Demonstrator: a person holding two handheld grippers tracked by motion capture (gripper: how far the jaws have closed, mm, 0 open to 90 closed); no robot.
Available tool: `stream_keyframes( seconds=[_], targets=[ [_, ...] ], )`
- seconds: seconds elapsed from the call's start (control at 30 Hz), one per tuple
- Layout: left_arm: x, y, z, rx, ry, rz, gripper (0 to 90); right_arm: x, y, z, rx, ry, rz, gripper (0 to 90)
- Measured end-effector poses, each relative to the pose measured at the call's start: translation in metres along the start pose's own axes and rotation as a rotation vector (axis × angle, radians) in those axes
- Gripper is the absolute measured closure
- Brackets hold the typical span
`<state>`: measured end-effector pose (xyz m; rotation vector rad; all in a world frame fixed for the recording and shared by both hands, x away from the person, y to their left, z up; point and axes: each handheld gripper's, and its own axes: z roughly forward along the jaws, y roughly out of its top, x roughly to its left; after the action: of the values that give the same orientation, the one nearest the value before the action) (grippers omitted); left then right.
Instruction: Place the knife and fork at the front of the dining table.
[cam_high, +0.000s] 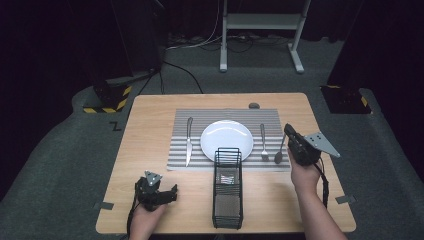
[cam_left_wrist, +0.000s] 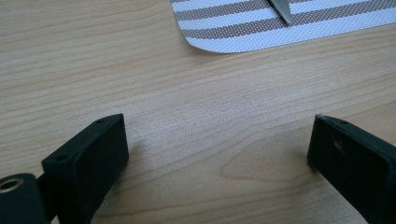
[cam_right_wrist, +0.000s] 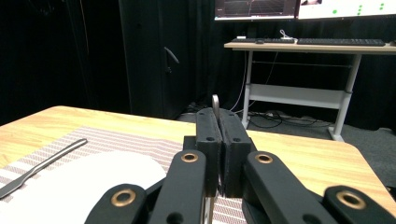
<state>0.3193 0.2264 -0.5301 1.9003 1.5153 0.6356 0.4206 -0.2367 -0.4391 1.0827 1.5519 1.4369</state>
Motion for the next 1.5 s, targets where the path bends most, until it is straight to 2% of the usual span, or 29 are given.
stream_keyframes(
  seconds=[0.03,0.27,0.33,0.43,0.83,1.13,1.5],
  targets=[
    [0.000,0.000,0.000,0.000,0.000,0.000,5.3,0.000,-0.002,0.003,0.015,0.001,0.002,88.6],
    [0.000,0.000,0.000,0.001,0.001,-0.001,5.3,-0.003,-0.004,0.012,0.017,-0.007,0.012,88.4],
    [0.000,0.000,0.000,0.001,0.001,0.001,5.4,-0.005,-0.004,0.017,0.022,-0.005,0.031,88.4],
    [0.000,0.000,-0.001,0.002,0.001,0.001,5.4,-0.011,-0.005,0.029,0.039,-0.010,0.061,88.4],
    [-0.001,-0.002,-0.002,-0.001,0.004,0.002,6.3,-0.021,-0.013,0.069,0.093,-0.016,0.099,88.2],
    [-0.002,-0.002,-0.003,-0.003,0.012,-0.003,7.0,-0.028,-0.023,0.089,0.119,-0.016,0.134,87.8],
    [-0.002,-0.003,-0.003,-0.004,0.011,-0.004,7.1,-0.035,-0.033,0.103,0.135,-0.028,0.149,86.9]
  ],
)
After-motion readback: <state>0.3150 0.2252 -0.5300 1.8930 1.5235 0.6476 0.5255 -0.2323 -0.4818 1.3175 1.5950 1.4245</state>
